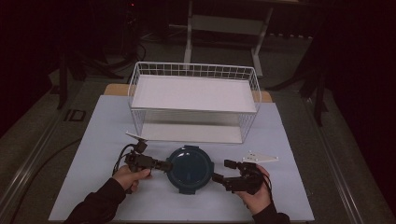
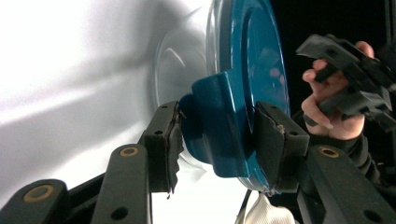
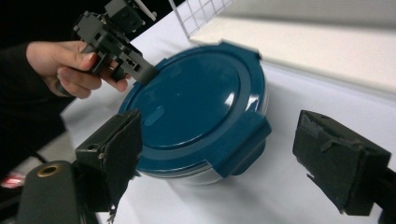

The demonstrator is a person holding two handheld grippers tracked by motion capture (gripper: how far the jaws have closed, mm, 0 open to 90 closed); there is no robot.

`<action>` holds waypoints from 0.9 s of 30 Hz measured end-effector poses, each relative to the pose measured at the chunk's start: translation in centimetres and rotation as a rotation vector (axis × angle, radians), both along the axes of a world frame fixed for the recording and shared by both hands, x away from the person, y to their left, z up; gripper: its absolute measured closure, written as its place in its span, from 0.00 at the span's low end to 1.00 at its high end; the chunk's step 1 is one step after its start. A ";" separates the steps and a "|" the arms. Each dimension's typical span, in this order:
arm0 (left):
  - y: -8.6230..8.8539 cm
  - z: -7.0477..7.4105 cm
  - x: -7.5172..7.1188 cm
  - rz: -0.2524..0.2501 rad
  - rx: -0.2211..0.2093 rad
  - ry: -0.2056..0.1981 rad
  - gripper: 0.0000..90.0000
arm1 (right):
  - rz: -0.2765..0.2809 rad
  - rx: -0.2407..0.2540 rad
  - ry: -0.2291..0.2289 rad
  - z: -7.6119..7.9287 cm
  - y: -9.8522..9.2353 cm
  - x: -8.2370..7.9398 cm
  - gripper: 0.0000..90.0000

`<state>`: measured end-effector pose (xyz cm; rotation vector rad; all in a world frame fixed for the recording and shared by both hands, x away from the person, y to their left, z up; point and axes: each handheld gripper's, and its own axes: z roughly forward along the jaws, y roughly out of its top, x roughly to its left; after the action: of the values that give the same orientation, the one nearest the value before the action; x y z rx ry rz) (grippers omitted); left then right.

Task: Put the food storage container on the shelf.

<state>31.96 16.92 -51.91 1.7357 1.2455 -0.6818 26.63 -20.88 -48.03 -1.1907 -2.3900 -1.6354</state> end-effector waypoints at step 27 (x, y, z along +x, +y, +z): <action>-0.3 1.1 -2.4 -0.009 0.022 -0.120 0.63 | 0.039 0.166 0.431 -3.7 0.1 2.4 0.59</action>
<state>29.55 16.60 -50.84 1.7749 1.1672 -0.5629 29.04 -20.73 -51.69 -1.2972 -1.9639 -1.3622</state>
